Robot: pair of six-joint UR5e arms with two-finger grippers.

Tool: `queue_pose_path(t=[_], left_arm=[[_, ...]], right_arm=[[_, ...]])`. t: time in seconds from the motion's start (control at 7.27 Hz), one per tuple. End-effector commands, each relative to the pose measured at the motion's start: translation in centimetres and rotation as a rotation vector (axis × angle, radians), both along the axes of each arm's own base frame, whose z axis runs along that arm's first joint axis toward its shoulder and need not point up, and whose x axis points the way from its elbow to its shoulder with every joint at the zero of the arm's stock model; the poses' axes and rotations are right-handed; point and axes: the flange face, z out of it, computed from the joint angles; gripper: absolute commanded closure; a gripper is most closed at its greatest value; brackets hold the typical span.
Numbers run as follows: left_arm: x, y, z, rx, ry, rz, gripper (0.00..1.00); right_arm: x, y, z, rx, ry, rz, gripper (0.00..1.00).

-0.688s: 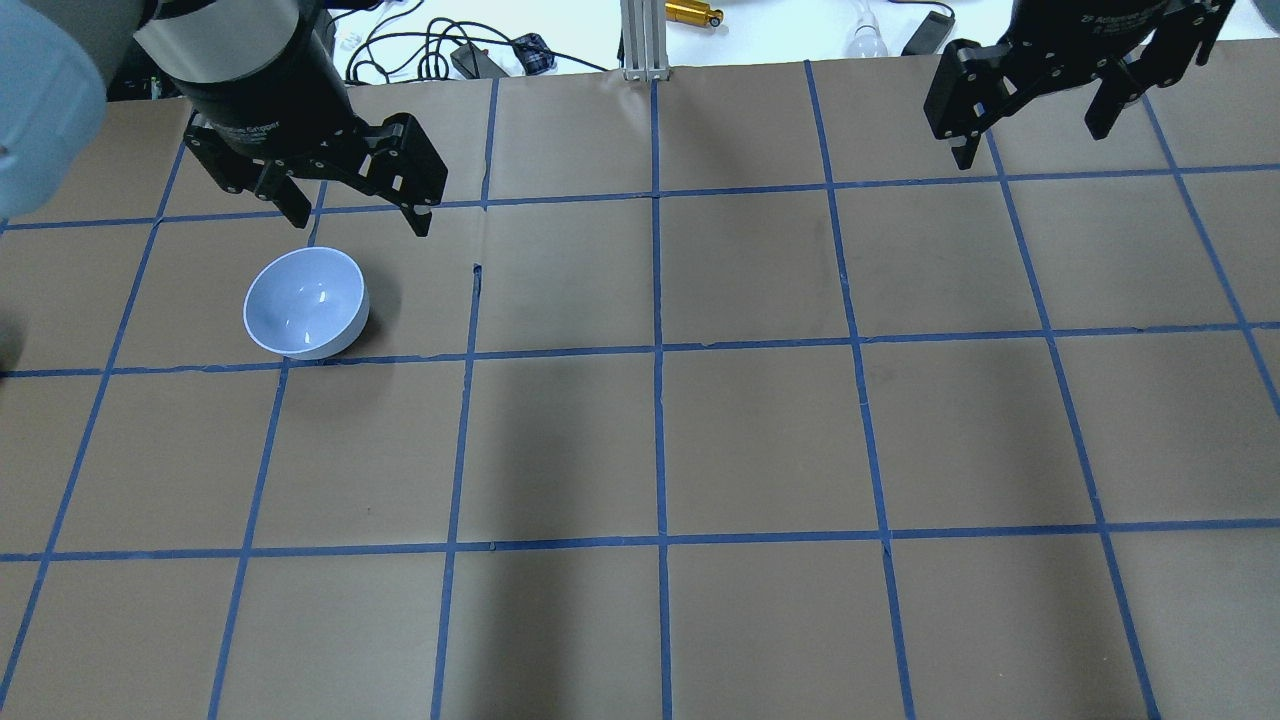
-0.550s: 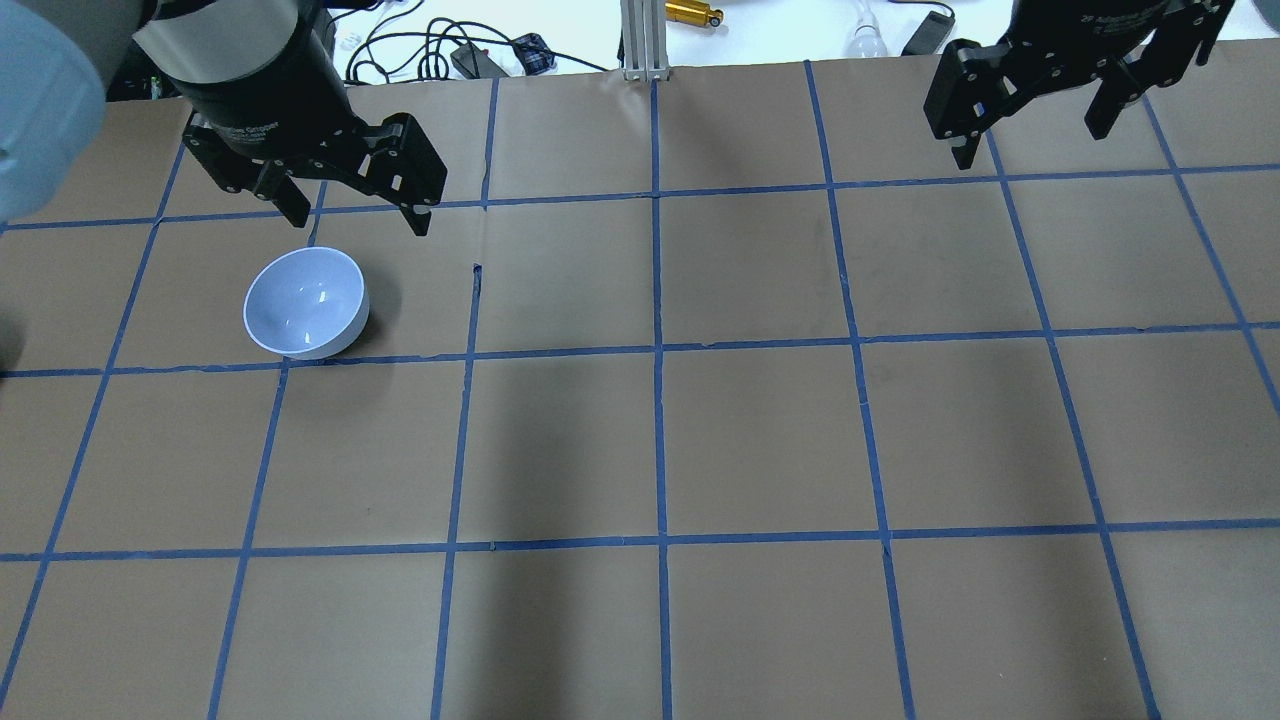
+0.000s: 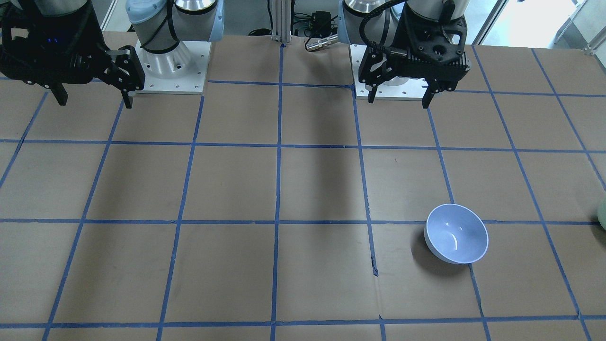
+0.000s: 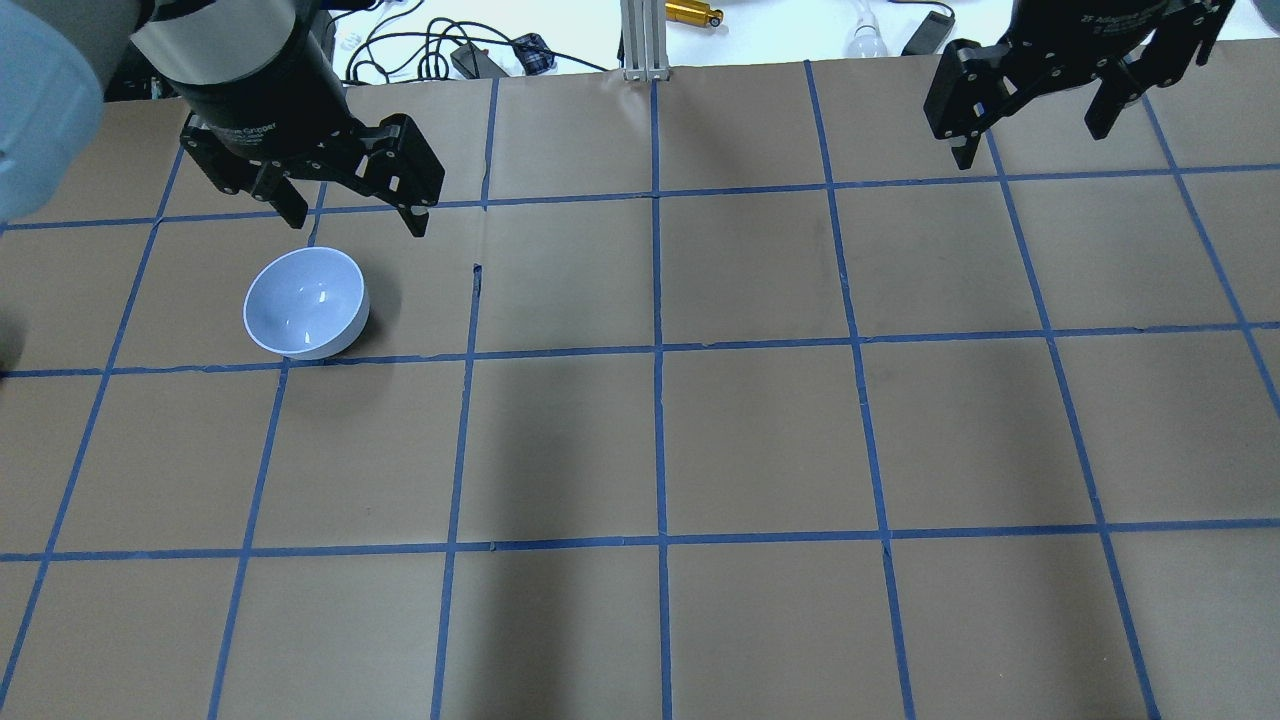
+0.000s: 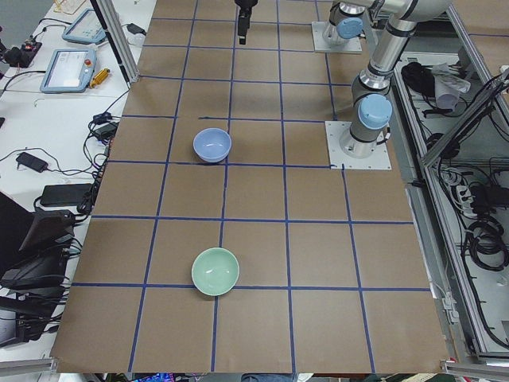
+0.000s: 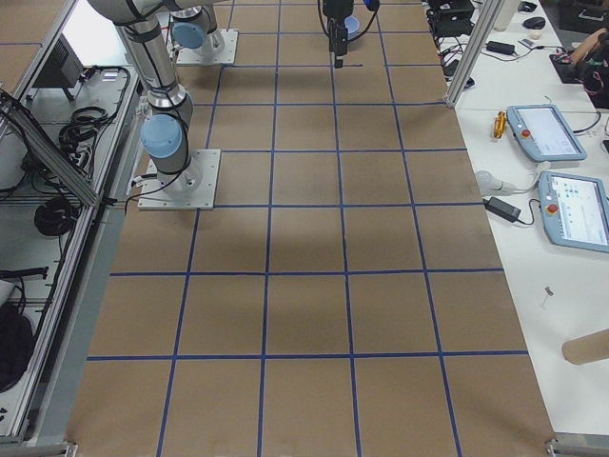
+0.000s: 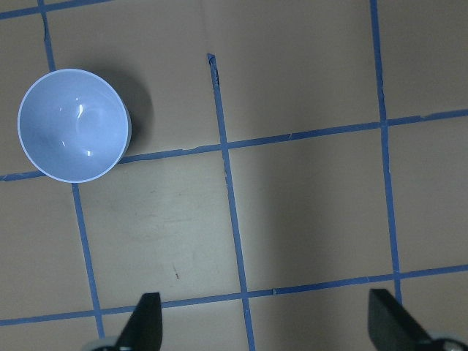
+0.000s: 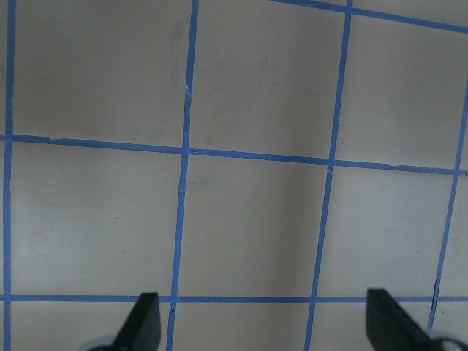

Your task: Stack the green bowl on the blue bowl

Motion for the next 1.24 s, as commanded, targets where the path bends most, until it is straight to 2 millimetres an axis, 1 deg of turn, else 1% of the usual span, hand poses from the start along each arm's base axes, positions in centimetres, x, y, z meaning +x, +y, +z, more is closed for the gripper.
queue_pose_path(t=[0.0, 0.14, 0.28, 0.41, 0.55, 0.69, 0.83, 0.96, 1.1], left_arm=[[0.4, -0.1, 0.0, 0.001, 0.001, -0.003, 0.00], [0.9, -0.5, -0.8, 0.017, 0.010, 0.012, 0.00], [1.4, -0.5, -0.9, 0.014, 0.006, 0.017, 0.00], [2.3, -0.8, -1.0, 0.017, -0.001, 0.018, 0.00], [3.5, -1.2, -1.3, 0.021, -0.003, -0.021, 0.00], [5.7, -1.8, -1.5, 0.026, -0.005, -0.037, 0.00], [9.1, -2.5, -1.7, 0.033, -0.007, -0.073, 0.00], [13.0, -2.9, -2.3, 0.049, -0.002, -0.077, 0.00], [15.9, -2.7, -3.7, 0.079, 0.006, -0.084, 0.00]], right_arm=[[0.0, 0.0, 0.0, 0.000, 0.000, 0.000, 0.00], [0.0, 0.0, 0.0, 0.000, 0.000, 0.000, 0.00], [0.0, 0.0, 0.0, 0.000, 0.000, 0.000, 0.00], [0.0, 0.0, 0.0, 0.000, 0.000, 0.000, 0.00], [0.0, 0.0, 0.0, 0.000, 0.000, 0.000, 0.00], [0.0, 0.0, 0.0, 0.000, 0.000, 0.000, 0.00], [0.0, 0.0, 0.0, 0.000, 0.000, 0.000, 0.00], [0.0, 0.0, 0.0, 0.000, 0.000, 0.000, 0.00], [0.0, 0.0, 0.0, 0.000, 0.000, 0.000, 0.00]])
